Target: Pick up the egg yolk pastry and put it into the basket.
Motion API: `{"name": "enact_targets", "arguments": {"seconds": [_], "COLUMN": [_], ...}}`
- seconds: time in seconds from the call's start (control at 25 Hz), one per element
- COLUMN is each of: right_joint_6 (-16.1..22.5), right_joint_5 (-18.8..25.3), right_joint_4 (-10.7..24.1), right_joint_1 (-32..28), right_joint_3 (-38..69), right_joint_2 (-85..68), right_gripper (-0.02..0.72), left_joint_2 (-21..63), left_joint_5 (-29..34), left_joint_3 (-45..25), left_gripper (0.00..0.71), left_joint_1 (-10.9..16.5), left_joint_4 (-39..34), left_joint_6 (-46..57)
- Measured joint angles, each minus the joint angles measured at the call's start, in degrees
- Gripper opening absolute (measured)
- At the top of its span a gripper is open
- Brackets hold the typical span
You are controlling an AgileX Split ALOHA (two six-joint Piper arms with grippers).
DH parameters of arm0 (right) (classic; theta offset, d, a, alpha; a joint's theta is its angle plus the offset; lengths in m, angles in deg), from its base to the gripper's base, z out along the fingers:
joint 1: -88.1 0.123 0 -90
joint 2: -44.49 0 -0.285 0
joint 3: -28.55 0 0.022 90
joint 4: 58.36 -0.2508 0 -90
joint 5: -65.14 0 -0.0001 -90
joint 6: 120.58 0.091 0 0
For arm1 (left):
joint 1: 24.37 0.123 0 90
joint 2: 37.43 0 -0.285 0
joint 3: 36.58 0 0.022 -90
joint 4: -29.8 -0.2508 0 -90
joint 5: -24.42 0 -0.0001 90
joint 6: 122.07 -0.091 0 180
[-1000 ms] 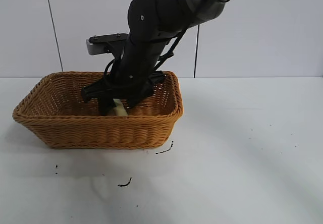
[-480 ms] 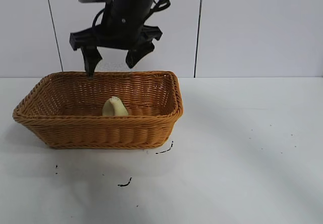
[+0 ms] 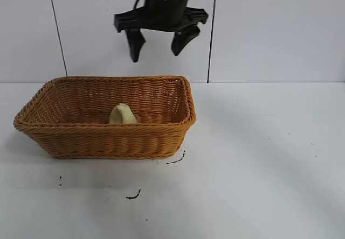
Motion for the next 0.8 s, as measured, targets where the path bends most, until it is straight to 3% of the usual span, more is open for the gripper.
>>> {"name": "enact_targets", "arguments": {"seconds": [0.48, 0.8], "right_joint_6": [0.18, 0.18], "right_joint_5": [6.53, 10.63], "right_joint_4": [0.15, -1.08], "right_joint_1": [-19.54, -24.68], "right_joint_3": [0.0, 0.0], "right_joint_2": [0.0, 0.0], "right_gripper": [0.624, 0.624], "left_joint_2": [0.0, 0.0], "left_joint_5": [0.0, 0.0], "left_joint_3": [0.0, 0.0], "left_gripper": [0.697, 0.697], "left_joint_1": [0.0, 0.0], "left_joint_4": [0.0, 0.0], "left_joint_6": [0.0, 0.0]}}
